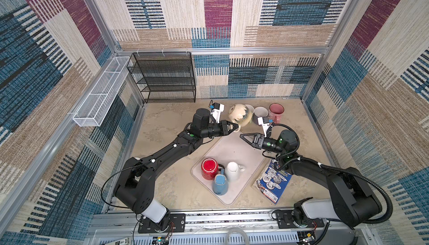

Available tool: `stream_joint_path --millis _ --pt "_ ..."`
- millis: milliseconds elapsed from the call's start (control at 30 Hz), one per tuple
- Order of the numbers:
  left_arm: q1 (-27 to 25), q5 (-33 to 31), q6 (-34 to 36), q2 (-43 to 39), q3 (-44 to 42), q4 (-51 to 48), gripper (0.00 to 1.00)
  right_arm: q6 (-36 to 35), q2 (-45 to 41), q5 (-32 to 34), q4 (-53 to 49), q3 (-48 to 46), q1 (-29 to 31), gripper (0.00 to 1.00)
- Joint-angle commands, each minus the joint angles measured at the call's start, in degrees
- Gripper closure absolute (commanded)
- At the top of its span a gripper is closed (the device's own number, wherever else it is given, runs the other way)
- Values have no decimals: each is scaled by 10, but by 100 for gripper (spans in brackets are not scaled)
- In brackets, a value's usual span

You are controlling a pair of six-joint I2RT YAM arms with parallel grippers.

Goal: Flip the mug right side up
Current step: 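Turn the cream mug sideways with the left gripper while the right gripper approaches, then close the right gripper on the cream mug rim opposite the left gripper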

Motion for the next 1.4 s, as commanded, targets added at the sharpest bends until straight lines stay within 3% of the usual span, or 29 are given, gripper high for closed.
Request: stream_joint_path --millis 0,533,1133,1367 --pt "1 19 -15 -5 -3 93 100 33 13 3 54 9 1 53" --pt "1 30 -44 -1 -23 156 100 64 59 29 78 39 0 66" --pt "0 34 -76 12 -49 240 100 113 100 49 143 67 13 63" --pt "0 36 -83 16 -54 254 100 120 106 58 157 74 20 70"
